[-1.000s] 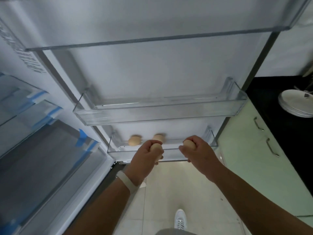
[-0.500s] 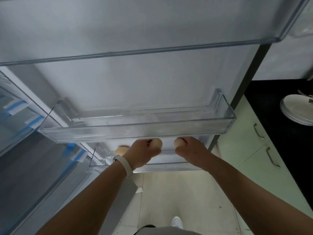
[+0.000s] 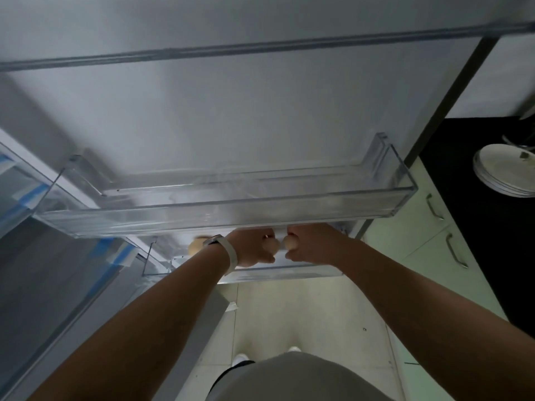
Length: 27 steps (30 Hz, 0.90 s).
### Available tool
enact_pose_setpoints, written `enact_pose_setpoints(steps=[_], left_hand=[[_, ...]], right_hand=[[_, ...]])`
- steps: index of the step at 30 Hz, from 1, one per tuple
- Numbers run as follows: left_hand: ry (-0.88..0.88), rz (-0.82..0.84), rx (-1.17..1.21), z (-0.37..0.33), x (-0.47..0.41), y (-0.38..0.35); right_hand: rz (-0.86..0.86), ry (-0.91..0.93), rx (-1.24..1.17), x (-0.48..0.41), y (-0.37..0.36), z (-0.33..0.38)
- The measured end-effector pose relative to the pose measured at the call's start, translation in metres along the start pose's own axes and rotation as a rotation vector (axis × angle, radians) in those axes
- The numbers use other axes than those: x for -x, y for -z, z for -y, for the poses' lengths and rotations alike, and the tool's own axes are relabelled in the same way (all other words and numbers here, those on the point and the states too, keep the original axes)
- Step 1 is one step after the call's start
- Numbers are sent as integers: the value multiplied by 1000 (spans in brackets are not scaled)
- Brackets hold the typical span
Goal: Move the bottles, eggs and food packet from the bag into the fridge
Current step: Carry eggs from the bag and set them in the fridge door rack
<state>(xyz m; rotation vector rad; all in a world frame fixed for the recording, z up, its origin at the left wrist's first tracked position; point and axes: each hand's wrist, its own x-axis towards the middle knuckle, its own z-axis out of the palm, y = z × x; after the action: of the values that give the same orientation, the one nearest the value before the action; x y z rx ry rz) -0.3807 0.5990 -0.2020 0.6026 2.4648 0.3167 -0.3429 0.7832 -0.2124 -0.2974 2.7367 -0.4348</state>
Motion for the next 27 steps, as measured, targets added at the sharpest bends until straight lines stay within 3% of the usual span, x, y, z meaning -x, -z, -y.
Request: enact_pose_setpoints(steps=[12,20,27], left_hand=[[-27,-82,-272,4,-16,-16],[-69,-183,-296,8,-19,-22],[6,-155,-252,7,-12,-18]], right_hand=[[52,-22,45,-10,-11,-8],[30,-12,85,-14,-14,-10],[61,-27,36,-7,-4,-11]])
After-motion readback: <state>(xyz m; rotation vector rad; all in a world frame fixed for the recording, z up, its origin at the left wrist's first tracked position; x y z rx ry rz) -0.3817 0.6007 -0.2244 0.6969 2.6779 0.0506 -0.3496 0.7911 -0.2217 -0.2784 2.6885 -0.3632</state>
